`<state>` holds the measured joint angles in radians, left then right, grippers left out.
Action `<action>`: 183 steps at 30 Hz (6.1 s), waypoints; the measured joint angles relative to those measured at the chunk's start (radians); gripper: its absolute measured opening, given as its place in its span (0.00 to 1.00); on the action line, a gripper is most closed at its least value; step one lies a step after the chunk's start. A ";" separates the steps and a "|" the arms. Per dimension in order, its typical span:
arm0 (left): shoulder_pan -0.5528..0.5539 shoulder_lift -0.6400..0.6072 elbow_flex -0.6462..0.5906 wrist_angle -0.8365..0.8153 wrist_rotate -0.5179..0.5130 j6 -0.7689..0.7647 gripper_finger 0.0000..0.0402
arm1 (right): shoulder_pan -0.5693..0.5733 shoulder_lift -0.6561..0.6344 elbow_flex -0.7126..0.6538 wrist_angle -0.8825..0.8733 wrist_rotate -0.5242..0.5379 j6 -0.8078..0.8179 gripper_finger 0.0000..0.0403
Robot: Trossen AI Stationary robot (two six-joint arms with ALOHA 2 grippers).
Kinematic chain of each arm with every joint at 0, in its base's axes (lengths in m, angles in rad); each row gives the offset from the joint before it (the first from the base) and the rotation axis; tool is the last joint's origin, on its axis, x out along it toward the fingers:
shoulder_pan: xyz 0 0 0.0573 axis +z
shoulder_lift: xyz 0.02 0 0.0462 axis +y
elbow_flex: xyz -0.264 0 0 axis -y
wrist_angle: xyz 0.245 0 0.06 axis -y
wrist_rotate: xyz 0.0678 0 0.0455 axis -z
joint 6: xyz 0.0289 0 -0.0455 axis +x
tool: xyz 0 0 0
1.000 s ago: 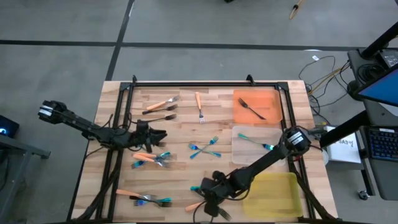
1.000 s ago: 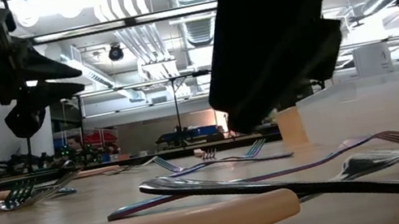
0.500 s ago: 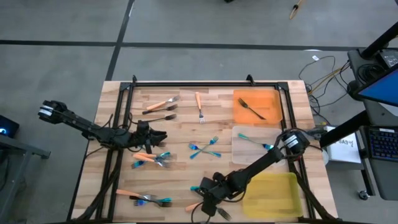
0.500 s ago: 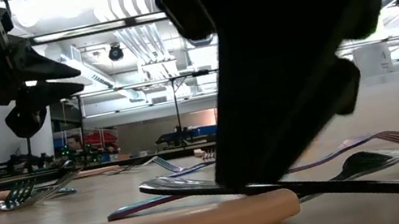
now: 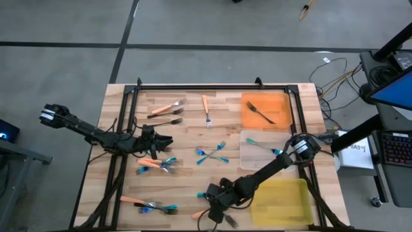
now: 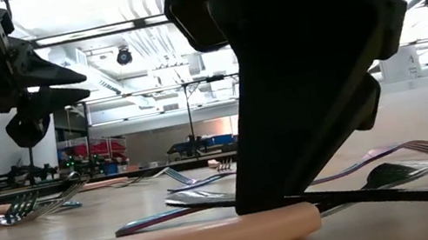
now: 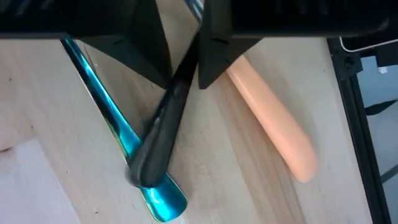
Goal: Sort silverware by color (type)
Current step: Put the black fork into the orange bin, then put the blue fork into the transparent bin
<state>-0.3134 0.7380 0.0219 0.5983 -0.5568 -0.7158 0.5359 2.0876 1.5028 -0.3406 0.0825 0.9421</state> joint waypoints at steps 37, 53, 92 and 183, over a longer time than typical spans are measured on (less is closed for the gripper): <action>0.000 0.003 0.000 0.013 -0.161 0.000 0.26 | -0.370 -0.558 0.037 -0.760 0.308 -0.542 0.02; 0.001 0.003 0.000 0.015 -0.204 -0.003 0.26 | -1.153 -0.698 -0.376 -0.584 0.120 -0.761 0.02; 0.000 0.136 0.000 0.057 -0.199 -0.039 0.26 | -0.720 -0.659 -0.362 -0.359 -0.143 -0.558 0.26; 0.000 0.192 0.000 0.060 -0.158 -0.046 0.26 | -0.323 -0.610 -0.233 -0.937 0.194 -0.150 0.02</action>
<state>-0.3134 0.9305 0.0219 0.6586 -0.7145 -0.7616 0.2129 1.4773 1.2699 -1.2779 0.2765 0.7926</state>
